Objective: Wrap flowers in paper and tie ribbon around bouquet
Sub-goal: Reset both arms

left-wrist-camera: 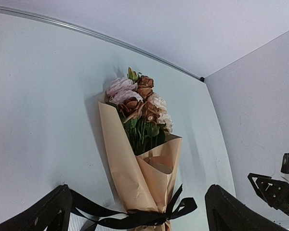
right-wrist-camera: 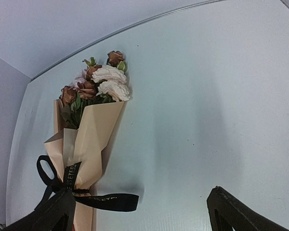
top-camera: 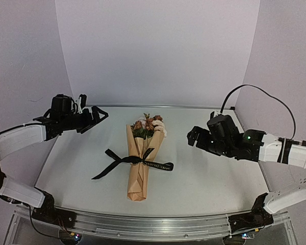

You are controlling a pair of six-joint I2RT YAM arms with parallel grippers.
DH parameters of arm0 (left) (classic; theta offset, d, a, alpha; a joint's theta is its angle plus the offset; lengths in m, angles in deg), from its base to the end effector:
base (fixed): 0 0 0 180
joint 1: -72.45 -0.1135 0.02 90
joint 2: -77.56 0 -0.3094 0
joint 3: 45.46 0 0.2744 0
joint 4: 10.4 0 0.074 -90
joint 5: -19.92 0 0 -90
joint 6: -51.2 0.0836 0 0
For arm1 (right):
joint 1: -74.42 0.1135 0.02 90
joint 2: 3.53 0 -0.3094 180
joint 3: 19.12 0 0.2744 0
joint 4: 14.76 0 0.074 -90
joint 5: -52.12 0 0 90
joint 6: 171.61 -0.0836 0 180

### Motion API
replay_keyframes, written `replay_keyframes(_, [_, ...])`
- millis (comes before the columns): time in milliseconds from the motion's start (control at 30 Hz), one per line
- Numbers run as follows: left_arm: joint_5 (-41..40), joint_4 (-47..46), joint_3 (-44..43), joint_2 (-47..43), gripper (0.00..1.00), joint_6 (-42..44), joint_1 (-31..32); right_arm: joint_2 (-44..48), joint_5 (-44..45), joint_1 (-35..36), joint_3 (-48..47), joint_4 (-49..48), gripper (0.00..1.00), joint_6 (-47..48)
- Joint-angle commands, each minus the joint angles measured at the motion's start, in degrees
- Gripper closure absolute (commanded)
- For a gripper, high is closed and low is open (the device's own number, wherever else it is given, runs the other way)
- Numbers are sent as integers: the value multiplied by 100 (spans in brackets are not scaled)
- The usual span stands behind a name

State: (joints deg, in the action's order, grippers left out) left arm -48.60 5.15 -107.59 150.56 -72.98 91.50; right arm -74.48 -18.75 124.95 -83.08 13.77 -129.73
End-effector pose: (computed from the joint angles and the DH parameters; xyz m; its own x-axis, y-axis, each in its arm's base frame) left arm 0.3066 -0.1383 0.2901 -0.6927 -0.3139 -0.6493 0.2714 0.7207 -0.6379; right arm 0.2220 0.2264 0.2837 -0.6633 0.3011 -0.6851 -0.0987 0.8723 0.4789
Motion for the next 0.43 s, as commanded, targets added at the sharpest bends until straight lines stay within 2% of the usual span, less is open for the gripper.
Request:
replay_keyframes(0, [-176, -106, -268, -211, 0, 157, 2, 162, 382, -14, 62, -114, 2, -34])
replay_keyframes(400, [-283, 36, -302, -324, 0, 283, 4, 153, 433, -16, 59, -113, 2, 14])
